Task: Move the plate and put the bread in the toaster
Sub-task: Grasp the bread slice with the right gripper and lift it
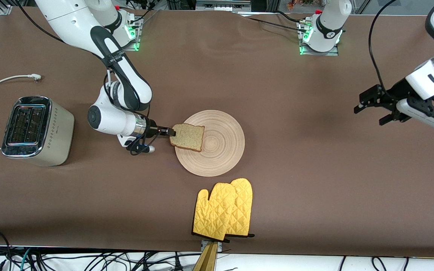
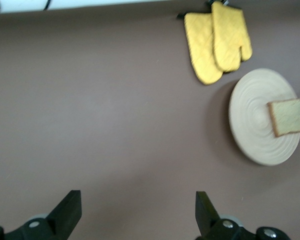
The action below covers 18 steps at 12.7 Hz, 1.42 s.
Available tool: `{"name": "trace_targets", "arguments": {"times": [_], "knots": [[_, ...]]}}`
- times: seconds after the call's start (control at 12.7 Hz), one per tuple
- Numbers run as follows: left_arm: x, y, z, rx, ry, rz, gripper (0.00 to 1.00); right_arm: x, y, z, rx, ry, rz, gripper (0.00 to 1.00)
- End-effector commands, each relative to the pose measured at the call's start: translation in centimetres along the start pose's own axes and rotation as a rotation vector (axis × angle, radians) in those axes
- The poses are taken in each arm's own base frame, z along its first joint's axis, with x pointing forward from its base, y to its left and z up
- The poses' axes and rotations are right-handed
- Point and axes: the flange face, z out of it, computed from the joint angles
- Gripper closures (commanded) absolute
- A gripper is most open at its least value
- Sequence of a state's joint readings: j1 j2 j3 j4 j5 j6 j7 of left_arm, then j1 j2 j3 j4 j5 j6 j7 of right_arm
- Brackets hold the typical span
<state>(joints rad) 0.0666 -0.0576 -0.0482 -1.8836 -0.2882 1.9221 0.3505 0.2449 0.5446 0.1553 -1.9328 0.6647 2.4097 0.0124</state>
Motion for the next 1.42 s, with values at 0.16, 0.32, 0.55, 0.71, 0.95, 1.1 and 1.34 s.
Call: {"name": "trace_targets", "arguments": {"times": [0.16,0.32,0.55,0.71,0.95,1.1,1.34], "knots": [[-2.5,1.1,-5.7,0.138,-0.113,-0.059,0.0,0.0,-0.8,-2.0,0.034,0.009,-0.033,1.0],[-2.9,0.8,-6.9,0.202,-0.152,-0.123,0.0,0.0,-0.9,-2.1,0.036,0.005,-0.035,1.0],[-3.3,2.0,-6.0,0.283,-0.219,-0.244,0.0,0.3,-2.1,-3.5,0.05,0.017,-0.05,1.0],[-3.4,1.9,-5.2,0.286,-0.248,-0.293,0.0,0.6,-3.7,-7.0,0.076,-0.018,-0.07,1.0],[-2.3,1.1,-5.4,0.285,-0.232,-0.299,0.0,1.6,-2.7,-13.3,0.036,-0.075,-0.102,1.0],[-2.2,0.4,-5.4,0.273,-0.232,-0.304,0.0,1.6,-1.9,-17.1,-0.098,-0.085,-0.141,1.0],[-2.3,-0.2,-5.6,0.232,-0.221,-0.325,0.0,1.2,0.7,-21.5,-0.306,-0.122,-0.166,1.0]]}}
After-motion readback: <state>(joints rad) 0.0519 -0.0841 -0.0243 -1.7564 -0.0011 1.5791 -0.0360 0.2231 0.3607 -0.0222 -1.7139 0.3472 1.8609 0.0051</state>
